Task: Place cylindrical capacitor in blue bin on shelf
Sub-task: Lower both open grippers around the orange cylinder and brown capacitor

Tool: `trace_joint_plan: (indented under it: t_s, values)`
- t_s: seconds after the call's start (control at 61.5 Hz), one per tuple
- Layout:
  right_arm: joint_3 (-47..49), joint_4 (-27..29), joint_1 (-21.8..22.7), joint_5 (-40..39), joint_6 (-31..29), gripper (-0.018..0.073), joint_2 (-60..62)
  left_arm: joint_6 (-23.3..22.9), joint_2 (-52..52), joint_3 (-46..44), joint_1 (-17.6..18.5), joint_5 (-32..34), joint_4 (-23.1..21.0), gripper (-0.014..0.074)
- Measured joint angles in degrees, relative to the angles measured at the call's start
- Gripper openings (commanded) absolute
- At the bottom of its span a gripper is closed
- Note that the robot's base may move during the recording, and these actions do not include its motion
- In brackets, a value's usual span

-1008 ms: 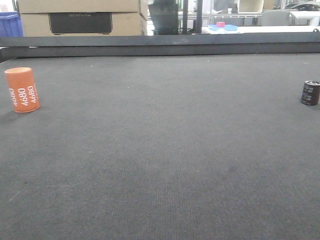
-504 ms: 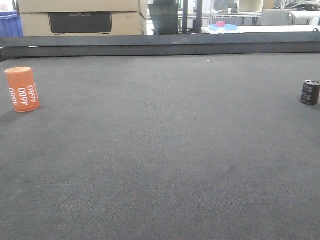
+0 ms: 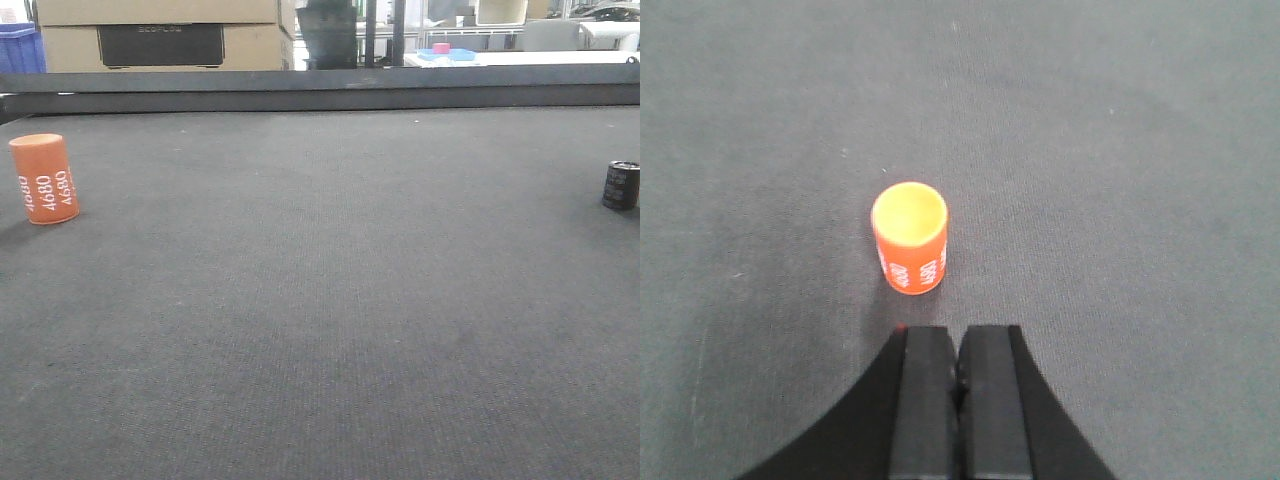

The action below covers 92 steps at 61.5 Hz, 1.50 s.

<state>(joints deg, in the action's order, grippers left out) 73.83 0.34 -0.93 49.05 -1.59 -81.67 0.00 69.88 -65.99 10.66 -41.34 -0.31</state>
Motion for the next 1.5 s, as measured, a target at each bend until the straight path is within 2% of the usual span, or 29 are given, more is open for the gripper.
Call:
trace_joint_plan:
  t_s: [0.195, 0.309, 0.341, 0.455, 0.569, 0.732, 1.301, 1.415, 1.496]
  values:
    - [10.2, 0.0, 0.0, 4.3, 0.0, -0.0151, -11.0, 0.0, 7.9, -8.8, 0.0, -4.3, -0.1, -0.0111]
    - [15.6, 0.0, 0.0, 7.1, 0.0, -0.0016, -17.8, -1.0, 11.0, -11.0, 0.0, -6.1, -0.1, -0.0111]
    - [16.8, 0.0, 0.0, 7.8, 0.0, 0.0057, -19.6, -1.3, 11.6, -11.1, 0.0, -6.4, -0.1, -0.0111]
    - [19.8, 0.0, 0.0, 8.6, 0.0, 0.0223, -24.2, -1.5, 12.7, -11.4, 0.0, -6.6, -0.1, -0.0111]
    - [21.9, 0.1, 0.0, 8.6, 0.0, 0.0309, -27.8, -1.5, 12.9, -11.4, 0.0, -6.7, -0.1, -0.0111]
    - [23.5, 0.2, 0.0, 8.1, 0.0, 0.0366, -32.0, -1.5, 12.9, -11.4, 0.0, -7.2, -0.1, -0.0111]
    - [25.4, 0.6, 0.0, 6.8, 0.0, 0.0365, -40.0, -1.6, 12.9, -11.4, 0.0, -9.3, -0.2, -0.0111]
    - [25.6, 0.7, 0.0, 6.8, 0.0, 0.027, -40.2, -1.6, 12.9, -11.4, 0.0, -9.8, -0.2, -0.0111]
    - [25.6, 0.8, 0.0, 6.8, 0.0, 0.0113, -40.2, -1.6, 12.9, -11.4, 0.0, -9.8, -0.2, -0.0111]
